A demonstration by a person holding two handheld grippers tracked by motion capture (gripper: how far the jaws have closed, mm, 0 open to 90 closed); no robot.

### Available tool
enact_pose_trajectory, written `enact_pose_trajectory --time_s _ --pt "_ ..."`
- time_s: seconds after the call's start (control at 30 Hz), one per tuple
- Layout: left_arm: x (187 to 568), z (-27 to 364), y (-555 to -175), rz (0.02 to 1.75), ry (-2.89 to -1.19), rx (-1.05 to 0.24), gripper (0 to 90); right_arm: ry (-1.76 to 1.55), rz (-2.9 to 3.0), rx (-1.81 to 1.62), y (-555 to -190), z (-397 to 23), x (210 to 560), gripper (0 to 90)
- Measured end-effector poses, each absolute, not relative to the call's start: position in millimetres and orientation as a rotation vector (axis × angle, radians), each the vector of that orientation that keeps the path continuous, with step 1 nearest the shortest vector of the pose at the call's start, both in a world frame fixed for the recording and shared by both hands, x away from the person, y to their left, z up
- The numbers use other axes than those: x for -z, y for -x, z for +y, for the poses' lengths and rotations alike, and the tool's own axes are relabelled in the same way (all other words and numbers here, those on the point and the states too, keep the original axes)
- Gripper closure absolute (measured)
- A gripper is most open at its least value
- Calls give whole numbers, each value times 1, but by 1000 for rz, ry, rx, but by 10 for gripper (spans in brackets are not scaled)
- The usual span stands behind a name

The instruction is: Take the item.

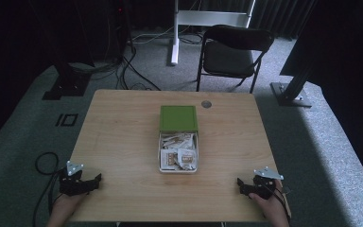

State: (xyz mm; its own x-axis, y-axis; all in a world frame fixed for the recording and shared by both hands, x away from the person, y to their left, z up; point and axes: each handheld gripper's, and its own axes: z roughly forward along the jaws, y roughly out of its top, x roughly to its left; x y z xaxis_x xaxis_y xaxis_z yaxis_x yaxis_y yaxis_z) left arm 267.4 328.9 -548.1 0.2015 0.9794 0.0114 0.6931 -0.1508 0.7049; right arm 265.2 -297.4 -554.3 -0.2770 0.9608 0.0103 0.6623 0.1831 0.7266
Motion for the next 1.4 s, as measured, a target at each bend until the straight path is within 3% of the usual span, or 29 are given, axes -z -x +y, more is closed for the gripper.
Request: enact_pose_trajectory --time_s 0.83,1.4 --pt "548 328 -269 1540 -1931 -641 42 -1546 2009 -835 -270 -293 549 114" --pt "548 328 -269 1540 -1931 -641 42 -1472 2026 -921 -278 -280 517 115"
